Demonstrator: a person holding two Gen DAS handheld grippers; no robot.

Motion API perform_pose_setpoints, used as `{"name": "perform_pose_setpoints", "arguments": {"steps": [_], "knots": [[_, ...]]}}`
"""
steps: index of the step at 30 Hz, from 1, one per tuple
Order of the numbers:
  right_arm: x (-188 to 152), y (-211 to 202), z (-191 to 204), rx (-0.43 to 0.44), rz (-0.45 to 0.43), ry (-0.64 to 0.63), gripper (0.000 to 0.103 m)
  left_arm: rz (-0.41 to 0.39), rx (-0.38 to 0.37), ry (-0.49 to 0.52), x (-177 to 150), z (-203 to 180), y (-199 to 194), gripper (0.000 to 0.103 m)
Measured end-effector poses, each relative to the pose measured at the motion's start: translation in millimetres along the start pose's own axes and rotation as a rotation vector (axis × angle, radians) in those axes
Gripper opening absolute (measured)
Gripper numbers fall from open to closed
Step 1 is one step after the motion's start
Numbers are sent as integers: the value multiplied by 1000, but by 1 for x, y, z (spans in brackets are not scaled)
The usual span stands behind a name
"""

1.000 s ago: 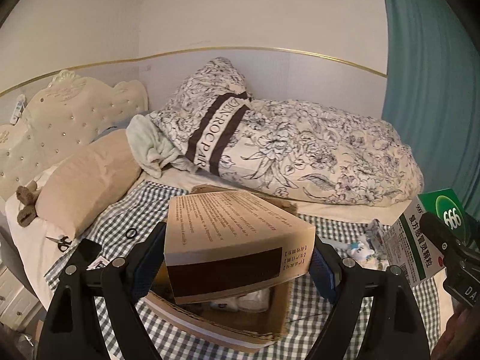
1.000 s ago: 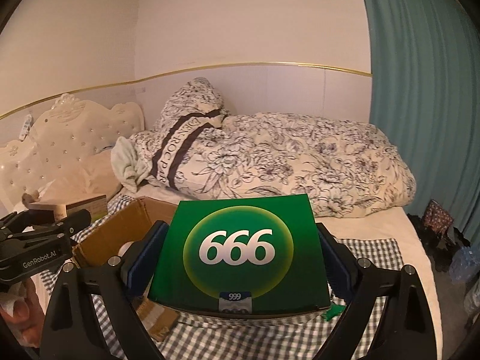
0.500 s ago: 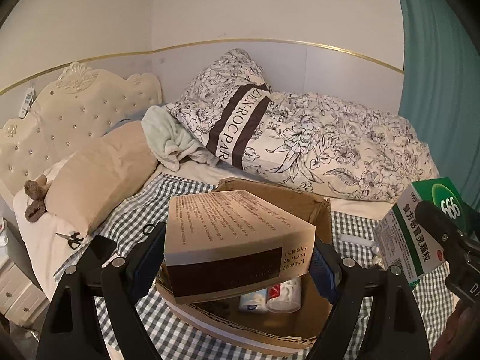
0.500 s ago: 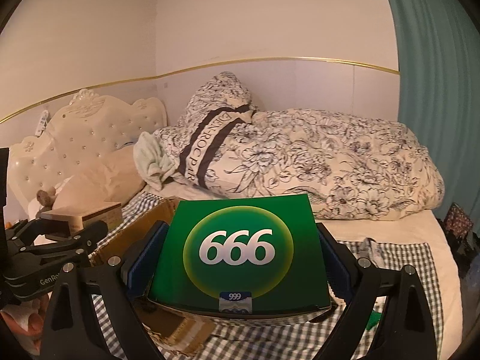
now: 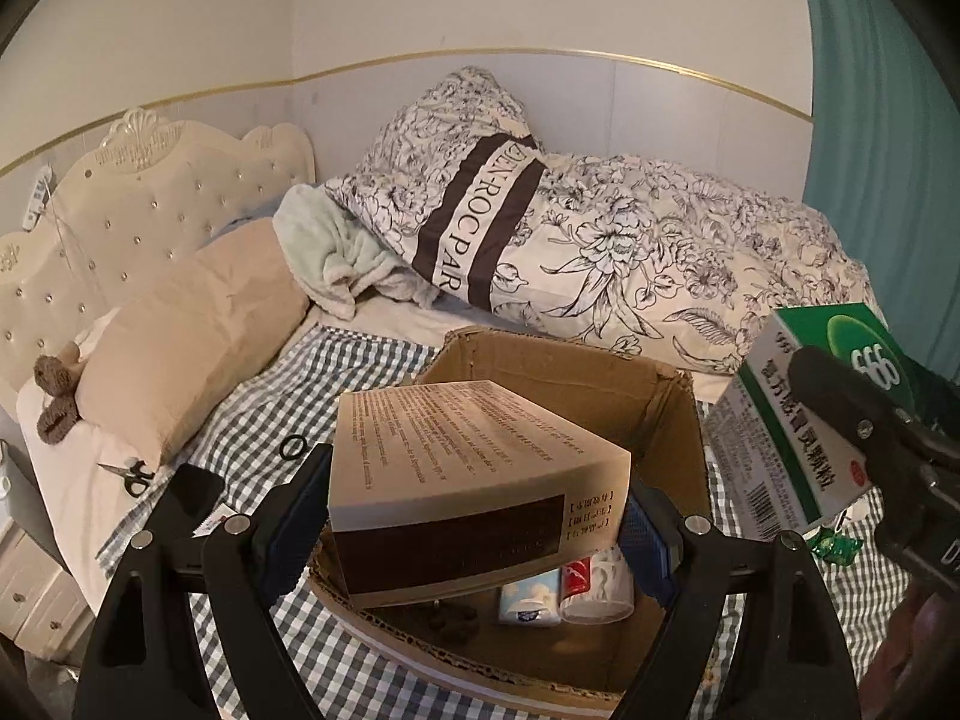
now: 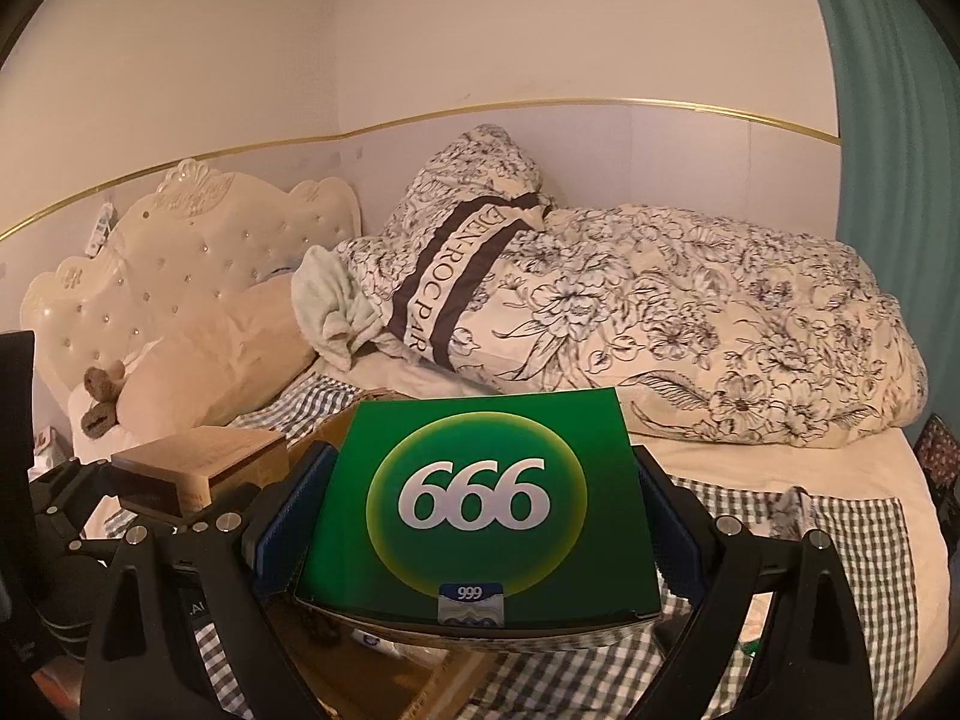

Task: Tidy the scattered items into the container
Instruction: 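Lower the tan box and green medicine box into the cardboard box, then open the left tool to drop the tan box while the right releases the green box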

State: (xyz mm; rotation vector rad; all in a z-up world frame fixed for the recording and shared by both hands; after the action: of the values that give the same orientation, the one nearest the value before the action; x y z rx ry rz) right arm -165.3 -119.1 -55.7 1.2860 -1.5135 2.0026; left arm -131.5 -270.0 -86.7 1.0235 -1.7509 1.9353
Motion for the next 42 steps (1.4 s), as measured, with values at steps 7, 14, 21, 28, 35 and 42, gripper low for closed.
{"name": "perform_pose_setpoints", "arguments": {"steps": [7,14,21,28,35,42], "knots": [[1,29,10,14,32,-16,94,43,-8,-5,-3,2,28,87],[-6,63,18,25,88,-32,94,120,-51,15,-17,2,58,87],[-18,91,28,22,161,-60,94,172,-69,58,-32,-3,79,87],[-16,104,36,15,197,-90,94,199,-83,41,-36,0,92,87],[-17,111,45,17,221,-115,94,205,-93,42,-37,-5,96,87],[-21,121,50,8,267,-137,95,245,-77,22,-42,0,106,87]]}}
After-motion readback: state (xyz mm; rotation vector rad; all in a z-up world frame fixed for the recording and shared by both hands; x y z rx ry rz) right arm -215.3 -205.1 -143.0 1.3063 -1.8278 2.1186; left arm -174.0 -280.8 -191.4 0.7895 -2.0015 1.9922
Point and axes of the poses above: each gripper's, at about its wrist camera, not at the fingertips, and y roughly the way its jaws point, z to its left, x to its top, the point moved 9 cm from there along y, roughly the way its jaws point, and after that the axes turned 9 degrees about z, right-handed, at the moved point
